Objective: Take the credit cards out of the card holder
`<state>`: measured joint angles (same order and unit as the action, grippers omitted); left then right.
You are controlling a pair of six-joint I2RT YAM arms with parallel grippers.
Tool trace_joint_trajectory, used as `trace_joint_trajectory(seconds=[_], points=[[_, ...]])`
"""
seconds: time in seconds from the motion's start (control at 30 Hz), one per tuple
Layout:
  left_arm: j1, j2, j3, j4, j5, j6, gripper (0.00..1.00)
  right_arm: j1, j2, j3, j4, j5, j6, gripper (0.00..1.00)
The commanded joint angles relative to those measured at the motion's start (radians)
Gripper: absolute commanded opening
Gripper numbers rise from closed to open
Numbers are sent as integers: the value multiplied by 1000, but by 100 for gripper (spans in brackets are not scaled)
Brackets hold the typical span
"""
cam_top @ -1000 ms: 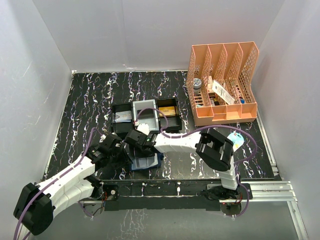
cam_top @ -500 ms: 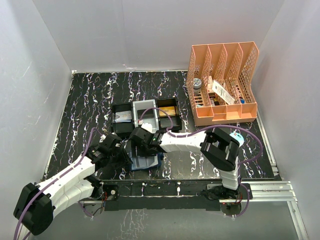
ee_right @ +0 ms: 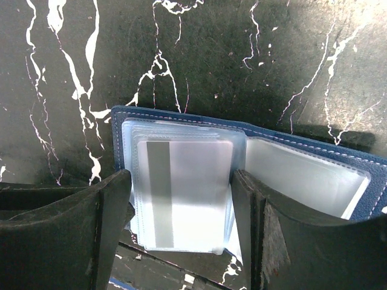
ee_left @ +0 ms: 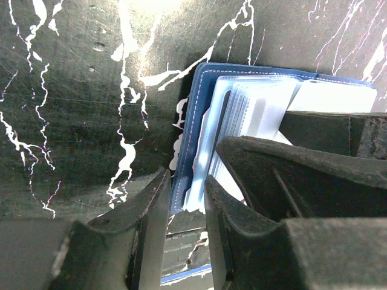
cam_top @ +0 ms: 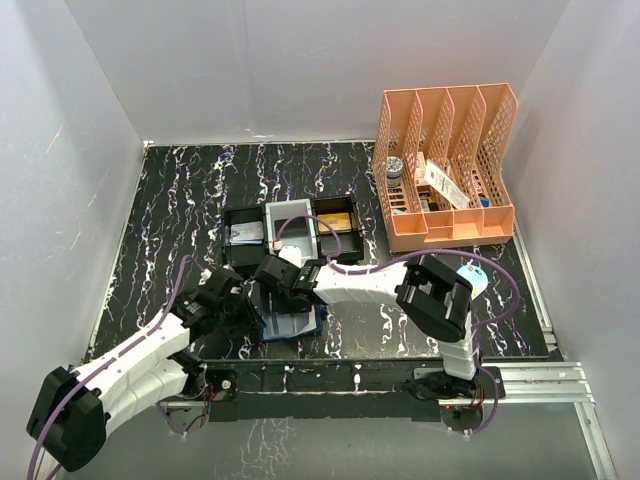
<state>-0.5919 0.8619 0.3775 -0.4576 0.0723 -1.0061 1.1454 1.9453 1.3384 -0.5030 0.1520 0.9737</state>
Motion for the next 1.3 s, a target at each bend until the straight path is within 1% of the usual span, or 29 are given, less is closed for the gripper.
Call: trace_joint_trajectory(seconds=[0.0,0.13,0.2,0.43,0.6,0.7,0.8,0.87,1.0,1.07,1.27], points=[[3,-3,-5,-18,17,-2,28,14,57,43,-77,60,-6,66],[2,-6,-8,-20,18,-2,28,15,52,32,-64,54,-1,62],[3,-8,-7,-23,17,-2,28,14,37,10,-28,29,-1,60],[2,-22,6,-37,15,4,28,-15,-31,-106,133,-84,16,57],[3,-80,37,-57,2,7,35,-42,-56,-167,216,-147,37,56],[3,-114,54,-65,-4,12,42,-56,-64,-202,259,-181,48,56],[3,-142,56,-54,6,19,48,-67,-72,-227,292,-207,59,56],[2,-149,46,-35,20,23,49,-74,-75,-240,309,-218,65,55],[3,-141,25,-19,37,26,48,-81,-77,-250,317,-227,67,55],[2,-137,23,-36,27,20,46,-83,-77,-256,321,-229,69,55],[3,-172,37,-72,-15,-12,45,-95,-80,-278,348,-250,76,55]])
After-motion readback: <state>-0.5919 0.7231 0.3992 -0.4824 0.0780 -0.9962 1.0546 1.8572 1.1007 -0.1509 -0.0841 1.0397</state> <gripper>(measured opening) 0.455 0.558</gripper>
